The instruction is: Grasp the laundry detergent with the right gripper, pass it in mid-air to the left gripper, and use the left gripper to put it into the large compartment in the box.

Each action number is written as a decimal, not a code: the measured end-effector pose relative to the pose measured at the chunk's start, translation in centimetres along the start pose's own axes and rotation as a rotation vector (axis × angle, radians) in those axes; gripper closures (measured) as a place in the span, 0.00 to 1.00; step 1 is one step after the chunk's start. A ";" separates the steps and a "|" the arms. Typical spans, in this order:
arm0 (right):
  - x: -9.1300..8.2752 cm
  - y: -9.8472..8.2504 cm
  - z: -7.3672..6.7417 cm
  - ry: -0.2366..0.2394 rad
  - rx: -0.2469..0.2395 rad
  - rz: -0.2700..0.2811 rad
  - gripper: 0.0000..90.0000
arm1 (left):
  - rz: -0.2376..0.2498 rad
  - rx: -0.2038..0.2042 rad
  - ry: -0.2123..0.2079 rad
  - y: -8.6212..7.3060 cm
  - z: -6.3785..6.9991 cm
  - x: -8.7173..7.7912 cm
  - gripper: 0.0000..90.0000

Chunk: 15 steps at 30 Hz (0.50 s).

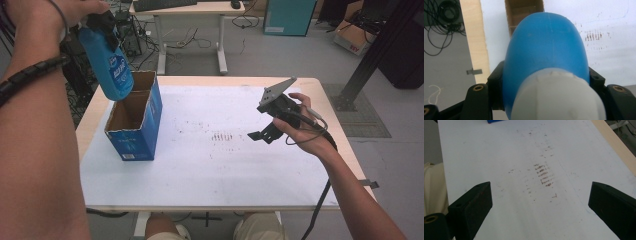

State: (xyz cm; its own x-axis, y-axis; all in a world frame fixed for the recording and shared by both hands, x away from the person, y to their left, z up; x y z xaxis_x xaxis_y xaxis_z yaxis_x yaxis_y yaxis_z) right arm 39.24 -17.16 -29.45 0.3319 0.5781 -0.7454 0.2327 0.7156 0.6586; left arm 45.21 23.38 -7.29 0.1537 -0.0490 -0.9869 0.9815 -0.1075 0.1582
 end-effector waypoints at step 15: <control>-0.5 -0.8 0.2 -0.011 0.011 0.005 0.06 | 0.016 -0.068 -0.008 -0.2 -1.0 1.5 0.42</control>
State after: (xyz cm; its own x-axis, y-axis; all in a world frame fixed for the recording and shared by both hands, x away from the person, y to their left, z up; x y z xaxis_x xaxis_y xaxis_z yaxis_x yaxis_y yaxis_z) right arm 39.08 -18.14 -29.59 0.3433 0.5770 -0.7411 0.2407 0.7086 0.6633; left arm 45.39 24.33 -8.87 0.1688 -0.0586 -0.9839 0.9845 -0.0391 0.1712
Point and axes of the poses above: each handheld gripper's, and its own axes: x roughly forward along the jaws, y roughly out of its top, z roughly to its right, the point moved 3 cm from there along x, roughly forward along the jaws
